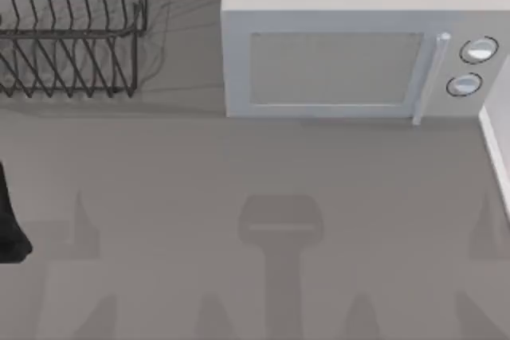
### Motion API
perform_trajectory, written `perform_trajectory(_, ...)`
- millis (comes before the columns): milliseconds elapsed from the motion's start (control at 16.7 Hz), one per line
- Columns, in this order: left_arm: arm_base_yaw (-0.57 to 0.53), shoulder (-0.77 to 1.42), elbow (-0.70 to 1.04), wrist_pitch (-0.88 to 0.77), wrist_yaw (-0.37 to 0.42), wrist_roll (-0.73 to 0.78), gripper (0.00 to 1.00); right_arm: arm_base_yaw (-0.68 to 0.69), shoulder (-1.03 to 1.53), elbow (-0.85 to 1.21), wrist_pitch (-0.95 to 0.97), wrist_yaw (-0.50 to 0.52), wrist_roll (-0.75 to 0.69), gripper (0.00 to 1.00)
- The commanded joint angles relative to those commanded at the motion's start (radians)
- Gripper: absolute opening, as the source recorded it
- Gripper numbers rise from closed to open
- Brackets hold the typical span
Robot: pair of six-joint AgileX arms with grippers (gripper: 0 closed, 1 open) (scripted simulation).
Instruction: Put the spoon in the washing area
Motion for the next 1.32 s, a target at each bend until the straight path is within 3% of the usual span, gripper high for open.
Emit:
perform_trajectory(360,0.0,0.0,0.0,0.0,0.0,0.0,1.0,-0.029,0.109,0.093,-0.099,-0.001,-0.104,1.0)
perform_trajectory(1020,0.0,0.0,0.0,0.0,0.0,0.0,1.0,-0.215,1.028,0.635,-0.774,-0.004,-0.771,1.0)
perform_trajectory(1320,0.0,0.0,0.0,0.0,0.0,0.0,1.0,-0.281,1.316,0.828,-0.998,-0.004,-0.997,1.0)
